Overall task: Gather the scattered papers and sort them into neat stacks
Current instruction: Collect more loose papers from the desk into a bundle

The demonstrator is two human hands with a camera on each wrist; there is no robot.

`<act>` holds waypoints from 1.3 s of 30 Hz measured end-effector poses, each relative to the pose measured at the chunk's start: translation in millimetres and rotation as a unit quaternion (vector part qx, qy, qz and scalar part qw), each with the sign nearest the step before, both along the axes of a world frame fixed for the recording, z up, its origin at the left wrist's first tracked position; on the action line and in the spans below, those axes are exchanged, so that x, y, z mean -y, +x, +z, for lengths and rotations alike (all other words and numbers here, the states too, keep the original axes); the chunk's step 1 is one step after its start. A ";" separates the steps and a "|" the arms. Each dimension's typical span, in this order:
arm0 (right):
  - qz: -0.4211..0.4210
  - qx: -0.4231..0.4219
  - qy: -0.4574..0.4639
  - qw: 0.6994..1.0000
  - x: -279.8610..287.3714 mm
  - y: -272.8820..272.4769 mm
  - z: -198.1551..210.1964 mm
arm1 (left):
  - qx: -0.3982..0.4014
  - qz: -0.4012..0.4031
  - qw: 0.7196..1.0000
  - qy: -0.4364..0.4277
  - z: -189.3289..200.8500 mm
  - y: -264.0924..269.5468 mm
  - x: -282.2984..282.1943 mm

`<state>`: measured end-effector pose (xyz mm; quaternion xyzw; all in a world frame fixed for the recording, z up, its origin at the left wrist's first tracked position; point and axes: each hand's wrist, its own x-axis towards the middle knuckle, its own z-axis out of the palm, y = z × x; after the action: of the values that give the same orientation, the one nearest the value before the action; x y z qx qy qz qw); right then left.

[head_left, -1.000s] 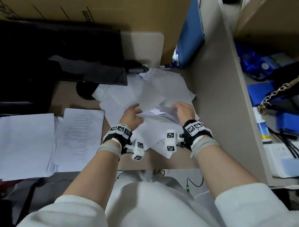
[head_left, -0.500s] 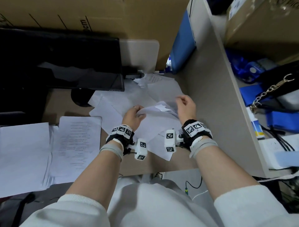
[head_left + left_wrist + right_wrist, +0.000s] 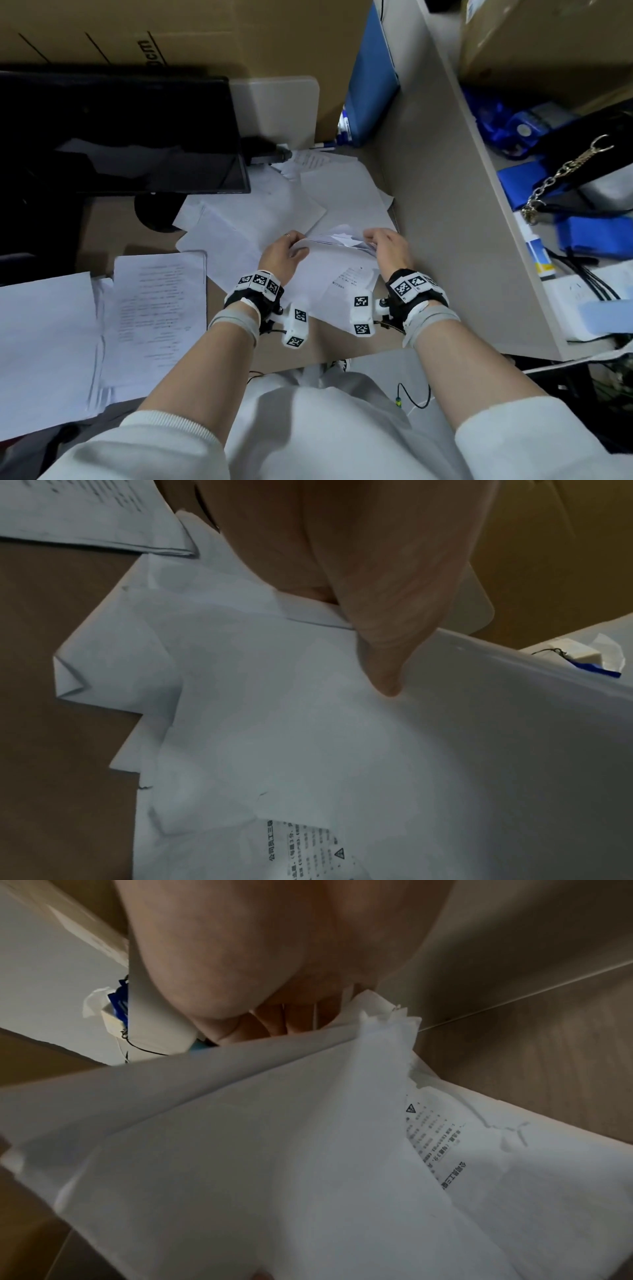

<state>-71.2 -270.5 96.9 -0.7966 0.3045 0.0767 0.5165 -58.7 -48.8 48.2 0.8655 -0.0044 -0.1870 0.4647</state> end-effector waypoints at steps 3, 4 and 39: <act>0.018 -0.011 -0.023 1.000 5.7 -1.5 -5.4 | -0.014 0.004 0.999 -0.037 -5.0 -0.1 7.7; 0.027 -0.013 -0.037 0.999 8.7 -1.9 -8.1 | -0.024 0.007 0.998 -0.055 -8.3 0.4 10.3; -0.116 -0.030 0.086 0.989 26.2 37.4 -22.0 | -0.095 0.204 0.962 -0.156 13.3 64.8 29.8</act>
<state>-33.8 -296.8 75.0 -0.7060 0.4026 0.0661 0.5789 6.1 -78.6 61.5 0.7431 0.1874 -0.1668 0.6204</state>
